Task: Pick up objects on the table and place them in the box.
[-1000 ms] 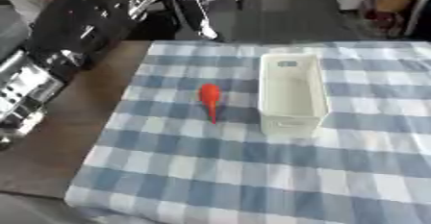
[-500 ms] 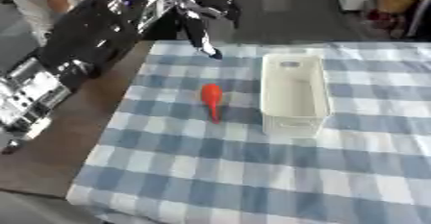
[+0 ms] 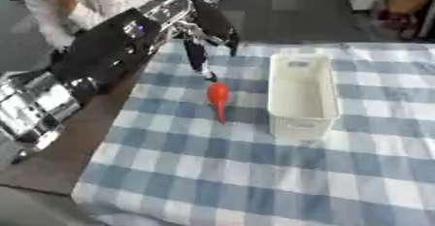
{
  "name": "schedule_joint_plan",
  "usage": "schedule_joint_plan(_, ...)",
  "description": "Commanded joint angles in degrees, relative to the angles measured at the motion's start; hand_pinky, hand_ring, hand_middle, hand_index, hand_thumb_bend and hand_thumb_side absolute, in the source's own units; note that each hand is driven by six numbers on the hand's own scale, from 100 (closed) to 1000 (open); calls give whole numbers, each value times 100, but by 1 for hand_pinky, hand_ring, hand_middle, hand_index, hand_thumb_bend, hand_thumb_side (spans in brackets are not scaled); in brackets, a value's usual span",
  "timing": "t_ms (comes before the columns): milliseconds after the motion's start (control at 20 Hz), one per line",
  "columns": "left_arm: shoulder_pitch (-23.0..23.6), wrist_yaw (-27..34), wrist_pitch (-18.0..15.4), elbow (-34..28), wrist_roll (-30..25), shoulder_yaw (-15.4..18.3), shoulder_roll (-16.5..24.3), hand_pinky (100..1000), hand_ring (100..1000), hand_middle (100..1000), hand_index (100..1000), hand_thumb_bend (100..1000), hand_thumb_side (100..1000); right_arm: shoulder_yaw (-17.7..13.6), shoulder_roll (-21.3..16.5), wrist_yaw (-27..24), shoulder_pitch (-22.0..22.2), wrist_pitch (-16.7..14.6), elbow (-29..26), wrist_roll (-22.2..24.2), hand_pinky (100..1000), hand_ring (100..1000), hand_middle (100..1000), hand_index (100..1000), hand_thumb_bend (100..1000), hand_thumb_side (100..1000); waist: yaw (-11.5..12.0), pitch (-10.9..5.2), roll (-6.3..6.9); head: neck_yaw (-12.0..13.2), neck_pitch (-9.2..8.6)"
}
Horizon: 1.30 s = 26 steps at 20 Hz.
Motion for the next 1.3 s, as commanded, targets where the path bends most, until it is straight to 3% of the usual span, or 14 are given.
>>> schedule_joint_plan(50, -30, -94, -1605, 46, -1507, 86, 81, 805, 809, 862, 853, 866, 591, -23, 8, -15, -132, -16, -92, -10, 483, 482, 598, 713, 100, 859, 11, -37, -33, 81, 7)
schedule_joint_plan(650, 137, -941, -1605, 260, -664, 194, 2, 798, 803, 858, 830, 882, 595, -23, 54, -39, -181, -32, -92, -6, 484, 482, 598, 714, 100, 858, -15, -12, -36, 19, 7)
schedule_joint_plan(1300, 133, -1298, -1605, 461, -124, -17, -337, 793, 799, 867, 840, 831, 563, -18, 90, -67, -208, -52, -92, 10, 485, 483, 598, 714, 100, 855, -70, -11, -47, 7, -59)
